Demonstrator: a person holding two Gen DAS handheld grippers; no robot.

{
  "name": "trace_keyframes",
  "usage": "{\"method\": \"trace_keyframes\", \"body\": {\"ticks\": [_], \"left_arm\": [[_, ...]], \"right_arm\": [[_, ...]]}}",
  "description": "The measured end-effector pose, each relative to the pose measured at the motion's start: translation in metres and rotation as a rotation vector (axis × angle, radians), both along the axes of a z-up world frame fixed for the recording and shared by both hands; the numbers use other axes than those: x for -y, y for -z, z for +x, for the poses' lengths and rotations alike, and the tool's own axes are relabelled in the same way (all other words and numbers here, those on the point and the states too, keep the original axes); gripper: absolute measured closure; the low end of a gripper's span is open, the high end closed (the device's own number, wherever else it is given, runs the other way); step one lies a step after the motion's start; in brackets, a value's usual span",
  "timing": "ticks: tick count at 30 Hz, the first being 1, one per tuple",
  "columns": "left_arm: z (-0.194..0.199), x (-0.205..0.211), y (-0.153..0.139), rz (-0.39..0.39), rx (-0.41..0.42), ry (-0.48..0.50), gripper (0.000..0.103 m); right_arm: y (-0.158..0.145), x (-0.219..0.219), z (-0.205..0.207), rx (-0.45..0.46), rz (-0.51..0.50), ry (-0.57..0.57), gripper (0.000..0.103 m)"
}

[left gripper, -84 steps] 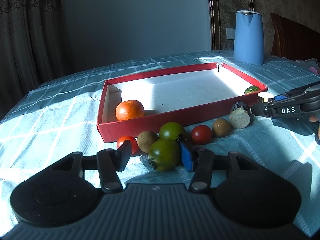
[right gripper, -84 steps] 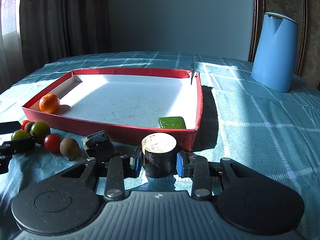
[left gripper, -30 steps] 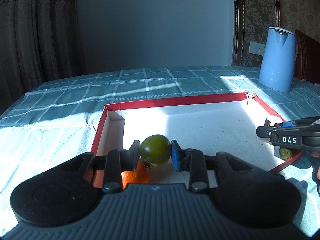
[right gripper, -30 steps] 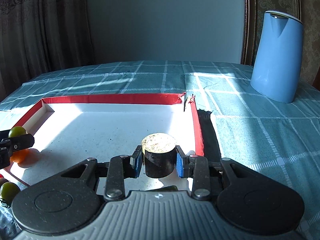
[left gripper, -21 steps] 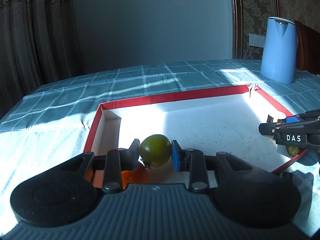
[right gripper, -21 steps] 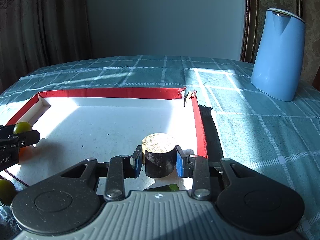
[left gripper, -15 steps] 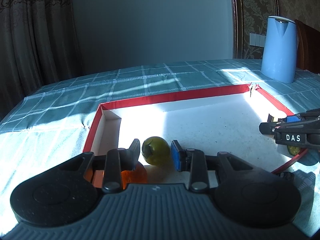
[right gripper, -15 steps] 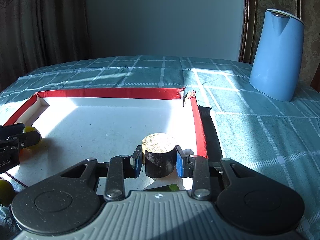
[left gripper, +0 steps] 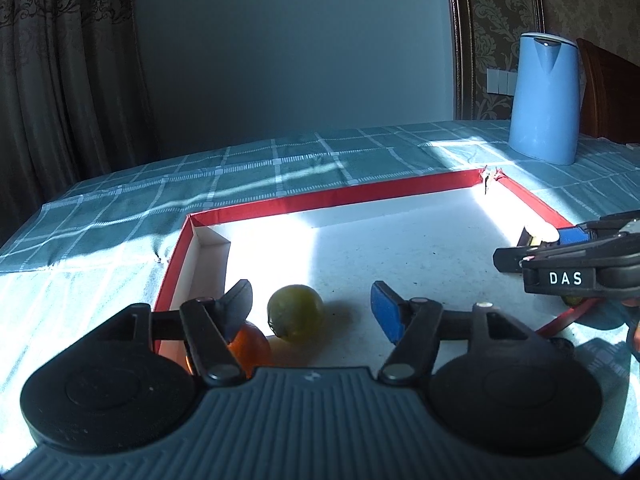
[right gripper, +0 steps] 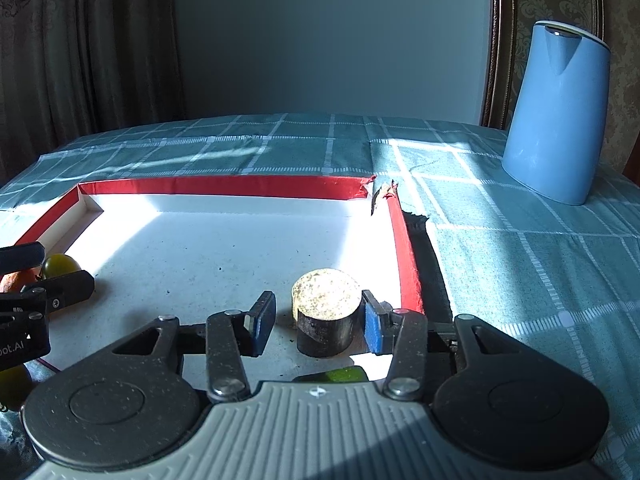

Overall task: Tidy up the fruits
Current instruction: 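Open both tools to release the green tomato and cylinder in the box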

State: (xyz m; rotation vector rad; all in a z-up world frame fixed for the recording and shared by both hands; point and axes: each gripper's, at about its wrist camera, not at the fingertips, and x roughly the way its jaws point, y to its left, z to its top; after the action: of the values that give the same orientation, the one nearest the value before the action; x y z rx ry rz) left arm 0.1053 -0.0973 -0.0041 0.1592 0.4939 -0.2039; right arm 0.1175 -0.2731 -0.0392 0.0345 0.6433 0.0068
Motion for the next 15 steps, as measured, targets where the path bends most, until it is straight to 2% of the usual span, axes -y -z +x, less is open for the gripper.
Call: {"method": "trace_keyframes", "body": {"ticks": [5,11,15], "left_arm": [[-0.007,-0.001,-0.001,-0.005,0.025,0.002,0.028],[-0.019,-0.005,-0.003,-0.009,0.063,-0.006,0.024],[-0.033,-0.019,-0.005,-0.067,0.072,-0.019,0.02]], "right_arm": [[-0.004,-0.003,-0.011,0.059,-0.012,0.008,0.034],[-0.008,0.004,-0.019,0.103,0.011,0.029,0.033],[-0.008,0.001,-0.024,0.124,-0.003,0.03,0.033]]}}
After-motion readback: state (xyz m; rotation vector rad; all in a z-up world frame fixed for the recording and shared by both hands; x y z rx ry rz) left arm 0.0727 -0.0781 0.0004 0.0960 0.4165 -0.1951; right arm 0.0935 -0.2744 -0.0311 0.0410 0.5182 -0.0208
